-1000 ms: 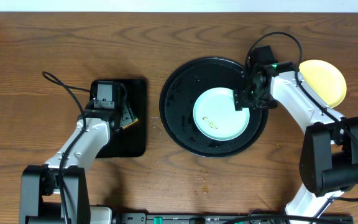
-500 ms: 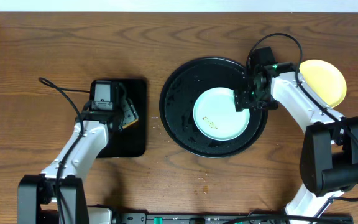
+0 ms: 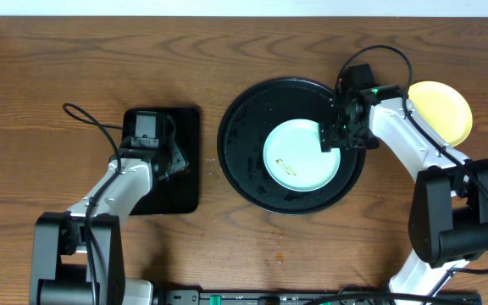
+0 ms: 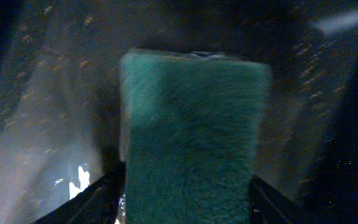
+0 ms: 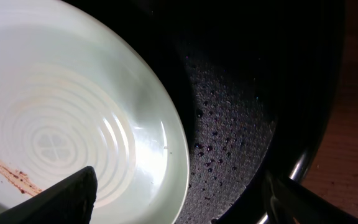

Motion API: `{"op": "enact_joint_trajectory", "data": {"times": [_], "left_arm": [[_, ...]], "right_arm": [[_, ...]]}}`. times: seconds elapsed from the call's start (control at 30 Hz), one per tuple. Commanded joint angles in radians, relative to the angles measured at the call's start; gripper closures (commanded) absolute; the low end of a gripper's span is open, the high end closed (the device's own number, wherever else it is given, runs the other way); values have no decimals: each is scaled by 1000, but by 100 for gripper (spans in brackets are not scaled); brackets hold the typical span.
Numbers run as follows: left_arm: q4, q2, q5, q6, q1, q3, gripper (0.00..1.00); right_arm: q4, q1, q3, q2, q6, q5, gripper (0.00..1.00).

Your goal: Clean dirty plates on tray and stack at the side

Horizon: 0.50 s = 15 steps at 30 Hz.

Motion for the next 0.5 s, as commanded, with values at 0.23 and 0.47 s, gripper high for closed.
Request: {"op": "enact_joint_trajectory", "data": {"times": [0.23,0.47], "left_arm": [[-66,6,-200,93,-2,-6,36],[-55,-20,-200,100,-2,15,36]], "right_arm": [[13,-1,-12,2,-15,0,16],[142,-1,-102,2,-40,-2,14]]}}
